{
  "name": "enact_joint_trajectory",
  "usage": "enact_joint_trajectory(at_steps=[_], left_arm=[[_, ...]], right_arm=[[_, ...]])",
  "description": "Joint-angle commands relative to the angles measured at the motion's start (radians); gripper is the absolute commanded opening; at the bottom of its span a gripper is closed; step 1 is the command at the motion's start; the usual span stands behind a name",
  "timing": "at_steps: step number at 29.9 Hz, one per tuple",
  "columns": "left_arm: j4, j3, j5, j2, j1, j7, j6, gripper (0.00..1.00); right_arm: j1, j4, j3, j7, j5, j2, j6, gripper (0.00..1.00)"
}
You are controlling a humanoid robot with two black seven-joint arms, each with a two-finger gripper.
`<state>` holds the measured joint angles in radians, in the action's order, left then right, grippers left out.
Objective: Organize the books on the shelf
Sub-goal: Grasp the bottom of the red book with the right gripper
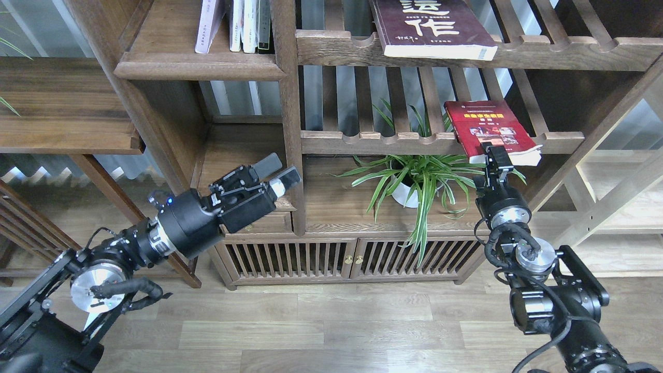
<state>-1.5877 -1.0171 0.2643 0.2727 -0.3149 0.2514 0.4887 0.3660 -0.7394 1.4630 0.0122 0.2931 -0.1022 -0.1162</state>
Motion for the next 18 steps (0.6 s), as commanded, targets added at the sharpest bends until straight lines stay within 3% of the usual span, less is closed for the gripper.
enact_joint_trajectory(at_steps=[1, 12, 18], left_arm=[[-0.002, 0.002, 0.0, -0.003, 0.002, 0.005, 0.0, 0.99], [-0.003, 0.002, 0.0, -0.003, 0.016, 0.005, 0.0, 0.99], [-0.003, 0.002, 0.0, -0.009, 0.016, 0.005, 0.0, 0.99]], right_arm=[[0.037, 0.038, 0.004, 0.0, 0.0, -0.007, 0.001, 0.94], [0.082, 0.087, 0.008, 0.0, 0.0, -0.021, 0.003, 0.91], [0.111, 0.104, 0.013, 0.002, 0.001, -0.022, 0.003, 0.79]])
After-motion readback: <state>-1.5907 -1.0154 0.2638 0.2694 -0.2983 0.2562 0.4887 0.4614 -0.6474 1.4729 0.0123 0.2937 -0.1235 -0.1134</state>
